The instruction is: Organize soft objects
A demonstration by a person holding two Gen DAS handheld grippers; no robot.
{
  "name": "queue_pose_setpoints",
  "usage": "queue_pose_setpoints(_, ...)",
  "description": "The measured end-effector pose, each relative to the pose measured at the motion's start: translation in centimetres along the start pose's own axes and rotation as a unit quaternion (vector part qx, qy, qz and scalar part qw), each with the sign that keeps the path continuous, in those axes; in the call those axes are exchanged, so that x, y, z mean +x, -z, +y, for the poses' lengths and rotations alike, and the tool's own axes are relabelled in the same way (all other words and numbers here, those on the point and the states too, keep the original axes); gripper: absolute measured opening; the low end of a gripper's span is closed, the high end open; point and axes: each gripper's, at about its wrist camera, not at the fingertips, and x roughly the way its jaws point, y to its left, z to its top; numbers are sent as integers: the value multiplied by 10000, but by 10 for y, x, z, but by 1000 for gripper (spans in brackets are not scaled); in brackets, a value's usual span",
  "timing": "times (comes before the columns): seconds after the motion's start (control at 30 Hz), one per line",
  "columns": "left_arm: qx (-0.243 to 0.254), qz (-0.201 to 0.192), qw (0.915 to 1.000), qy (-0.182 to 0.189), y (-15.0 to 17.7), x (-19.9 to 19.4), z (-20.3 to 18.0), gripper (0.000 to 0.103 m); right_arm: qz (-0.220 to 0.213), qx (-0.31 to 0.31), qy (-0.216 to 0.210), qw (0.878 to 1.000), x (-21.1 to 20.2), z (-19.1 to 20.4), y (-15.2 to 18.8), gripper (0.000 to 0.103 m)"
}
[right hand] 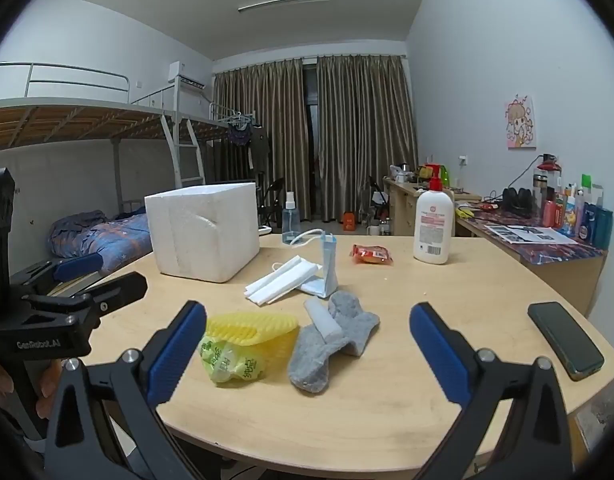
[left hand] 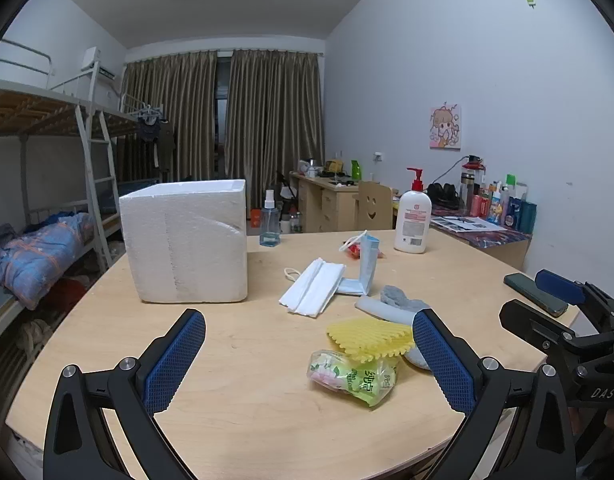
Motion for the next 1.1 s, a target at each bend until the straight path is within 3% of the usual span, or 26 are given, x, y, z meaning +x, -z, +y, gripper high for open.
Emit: queue_pose_setpoints(1.1, 86, -37, 9999, -56, 1, 1, -2, 103, 24, -52, 30, 10000, 1, 5, -1, 103)
